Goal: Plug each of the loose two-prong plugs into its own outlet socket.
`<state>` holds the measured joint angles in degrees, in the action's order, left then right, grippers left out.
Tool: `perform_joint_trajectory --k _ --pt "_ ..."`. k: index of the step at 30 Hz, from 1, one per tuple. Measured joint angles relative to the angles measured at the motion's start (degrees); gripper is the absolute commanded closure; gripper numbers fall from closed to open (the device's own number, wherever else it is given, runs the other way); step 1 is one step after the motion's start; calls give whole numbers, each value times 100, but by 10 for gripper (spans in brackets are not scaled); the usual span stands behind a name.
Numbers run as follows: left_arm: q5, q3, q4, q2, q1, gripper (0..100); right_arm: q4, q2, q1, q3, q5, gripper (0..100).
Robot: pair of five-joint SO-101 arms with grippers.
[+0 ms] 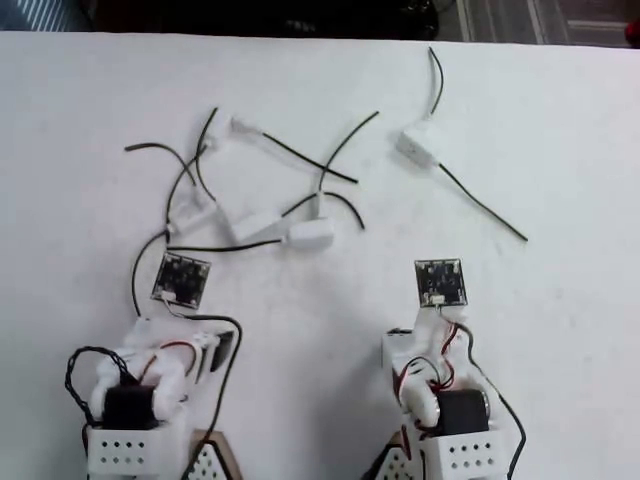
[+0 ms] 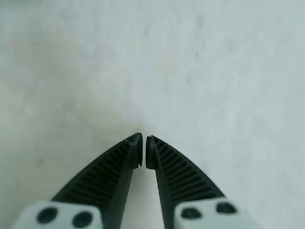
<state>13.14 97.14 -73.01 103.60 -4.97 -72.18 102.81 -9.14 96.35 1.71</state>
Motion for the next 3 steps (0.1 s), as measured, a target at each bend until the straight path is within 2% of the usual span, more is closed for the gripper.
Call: perform_joint_trajectory --k 3 --pt "0 0 0 0 0 721 0 0 0 0 0 980"
